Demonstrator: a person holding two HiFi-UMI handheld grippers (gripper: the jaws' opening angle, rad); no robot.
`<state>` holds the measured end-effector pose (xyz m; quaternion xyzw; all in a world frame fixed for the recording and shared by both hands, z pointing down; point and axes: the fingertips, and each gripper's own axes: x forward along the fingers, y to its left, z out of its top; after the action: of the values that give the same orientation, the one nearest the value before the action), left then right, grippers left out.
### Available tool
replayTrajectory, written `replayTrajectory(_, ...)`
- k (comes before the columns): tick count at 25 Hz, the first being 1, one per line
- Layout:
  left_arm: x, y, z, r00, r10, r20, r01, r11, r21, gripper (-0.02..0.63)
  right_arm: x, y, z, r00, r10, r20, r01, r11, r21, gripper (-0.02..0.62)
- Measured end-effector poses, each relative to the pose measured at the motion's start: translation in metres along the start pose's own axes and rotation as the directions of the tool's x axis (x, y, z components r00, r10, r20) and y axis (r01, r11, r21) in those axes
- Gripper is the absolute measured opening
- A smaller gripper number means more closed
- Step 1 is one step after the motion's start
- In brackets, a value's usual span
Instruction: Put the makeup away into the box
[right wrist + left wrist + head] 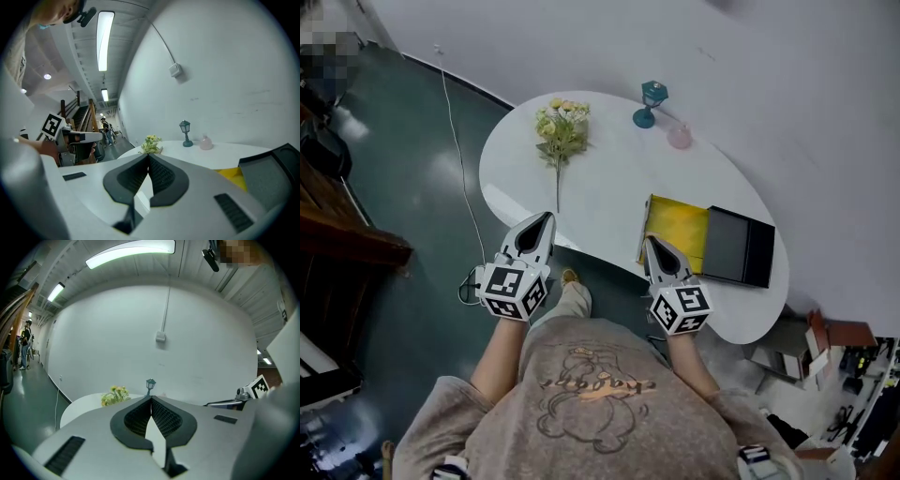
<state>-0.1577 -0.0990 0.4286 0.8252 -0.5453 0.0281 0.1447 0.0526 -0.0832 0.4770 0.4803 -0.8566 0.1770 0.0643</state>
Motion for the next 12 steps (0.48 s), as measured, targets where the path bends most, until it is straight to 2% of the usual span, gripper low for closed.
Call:
replayTrajectory(6,0.039,0.037,0.02,1.0,-0.026,-0.009,0.026,1.0,0.009,0.021,0.052,0.002,0.027,1.0,-0.01,0.017,0.01,1.0,0.001,0.003)
replayTrajectory(12,0.066,0.066,0.03,0.999,-0.05,-0.01,0.05,0.999,0.003,0.021,0.089,-0.003,0.038,0.999,-0.041,0.018,0.04,0.999,0.015,0.003)
